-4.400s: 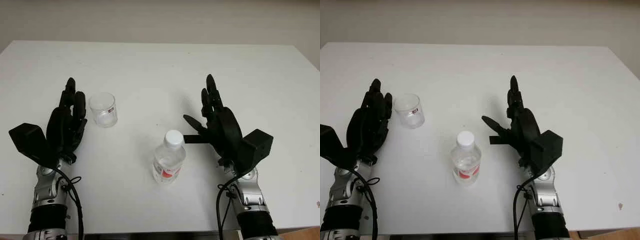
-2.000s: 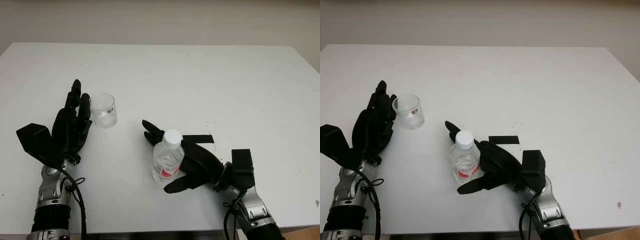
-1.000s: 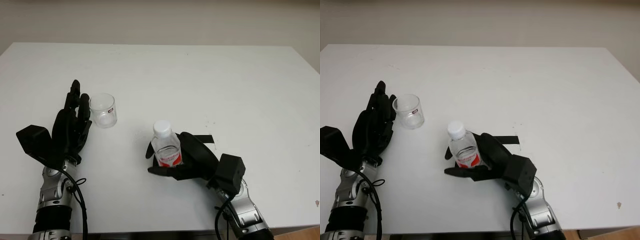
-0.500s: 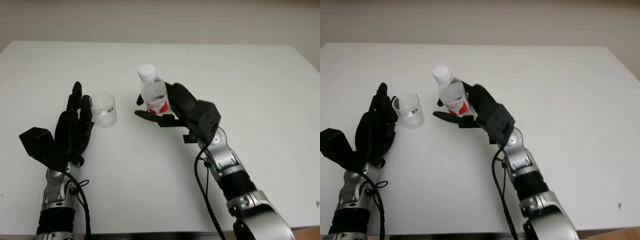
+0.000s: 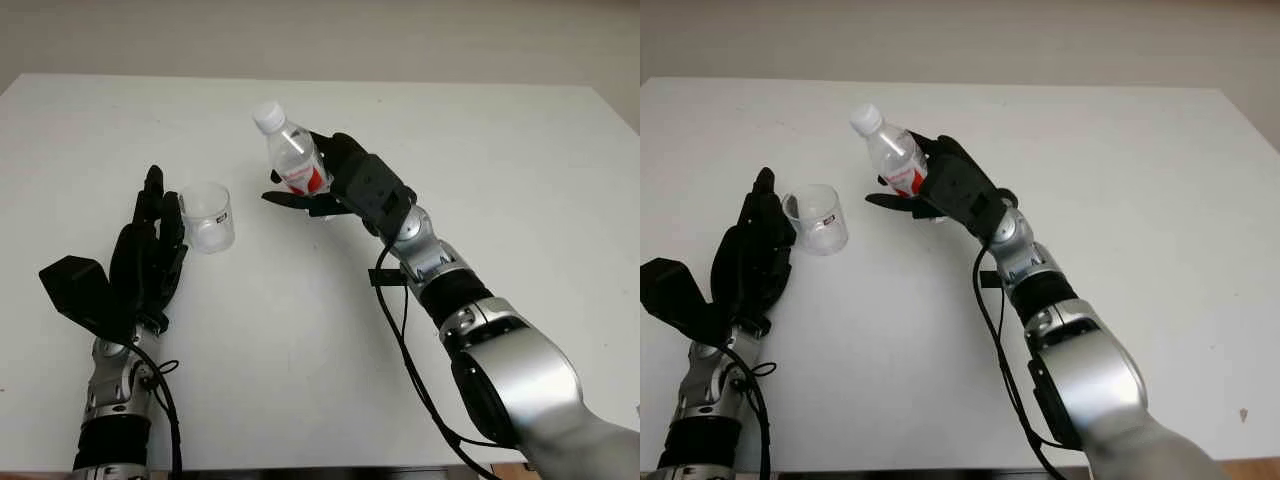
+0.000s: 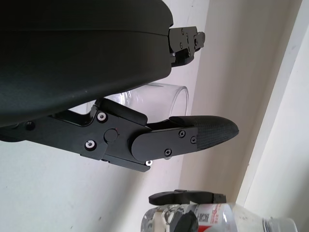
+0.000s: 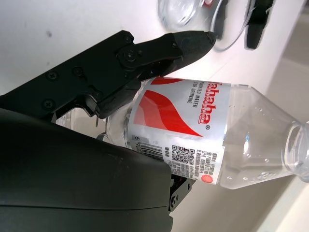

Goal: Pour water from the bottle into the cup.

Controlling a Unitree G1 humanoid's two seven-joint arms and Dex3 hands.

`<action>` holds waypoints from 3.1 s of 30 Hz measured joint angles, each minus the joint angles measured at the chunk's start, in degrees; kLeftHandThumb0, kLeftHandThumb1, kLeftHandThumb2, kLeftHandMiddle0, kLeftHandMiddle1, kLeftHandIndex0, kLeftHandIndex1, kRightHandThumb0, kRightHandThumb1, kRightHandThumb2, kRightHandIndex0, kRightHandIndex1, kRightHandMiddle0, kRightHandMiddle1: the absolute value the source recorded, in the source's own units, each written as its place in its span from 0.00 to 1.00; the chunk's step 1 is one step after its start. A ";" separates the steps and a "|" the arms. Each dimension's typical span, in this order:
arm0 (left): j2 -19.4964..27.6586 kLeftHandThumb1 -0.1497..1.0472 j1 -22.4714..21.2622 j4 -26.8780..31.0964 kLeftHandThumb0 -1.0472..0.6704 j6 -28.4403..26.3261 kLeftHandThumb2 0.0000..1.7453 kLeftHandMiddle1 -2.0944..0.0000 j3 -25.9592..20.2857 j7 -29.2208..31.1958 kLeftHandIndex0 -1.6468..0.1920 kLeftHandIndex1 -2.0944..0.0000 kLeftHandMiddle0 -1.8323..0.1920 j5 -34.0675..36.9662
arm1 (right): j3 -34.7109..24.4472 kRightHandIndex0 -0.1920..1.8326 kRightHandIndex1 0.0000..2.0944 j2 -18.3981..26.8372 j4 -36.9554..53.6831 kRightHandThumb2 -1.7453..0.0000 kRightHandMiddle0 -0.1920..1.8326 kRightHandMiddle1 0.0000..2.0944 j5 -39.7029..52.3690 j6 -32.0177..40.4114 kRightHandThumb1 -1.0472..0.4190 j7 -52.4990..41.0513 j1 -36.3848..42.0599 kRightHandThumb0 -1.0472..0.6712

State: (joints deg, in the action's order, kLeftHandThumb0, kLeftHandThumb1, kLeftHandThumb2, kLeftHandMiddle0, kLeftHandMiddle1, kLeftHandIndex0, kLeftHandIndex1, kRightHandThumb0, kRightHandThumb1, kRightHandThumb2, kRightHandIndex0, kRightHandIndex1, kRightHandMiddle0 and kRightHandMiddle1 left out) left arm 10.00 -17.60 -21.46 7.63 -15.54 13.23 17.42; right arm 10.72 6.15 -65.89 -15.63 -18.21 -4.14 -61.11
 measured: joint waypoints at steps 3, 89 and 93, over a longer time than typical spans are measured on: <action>0.00 1.00 -0.06 -0.33 0.18 0.49 0.30 0.97 0.00 -0.05 0.95 0.97 0.96 -0.02 | 0.29 0.79 1.00 -0.01 -2.56 0.80 0.64 1.00 -1.19 0.54 0.00 1.88 -2.66 0.39; -1.97 1.00 -1.31 -3.33 0.17 5.19 0.30 0.97 -0.59 -0.24 0.96 0.97 0.98 0.17 | 39.25 0.58 1.00 -4.59 -10.69 0.92 0.21 0.78 -45.28 16.78 0.00 40.04 -15.75 0.37; -1.95 1.00 -1.31 -3.17 0.17 4.77 0.30 0.97 -0.65 -0.24 0.96 0.97 0.98 0.34 | 34.18 0.62 1.00 -4.36 -10.52 0.86 0.29 0.98 -39.55 14.23 0.00 40.15 -15.67 0.36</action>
State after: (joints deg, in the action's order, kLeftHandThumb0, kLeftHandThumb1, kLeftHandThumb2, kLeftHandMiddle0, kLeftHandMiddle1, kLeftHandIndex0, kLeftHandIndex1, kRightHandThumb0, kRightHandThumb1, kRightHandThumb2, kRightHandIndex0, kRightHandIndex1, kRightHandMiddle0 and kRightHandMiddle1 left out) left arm 8.05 -18.91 -24.63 12.40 -16.19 12.99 17.75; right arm 44.90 1.79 -76.41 -55.18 -3.98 36.01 -76.78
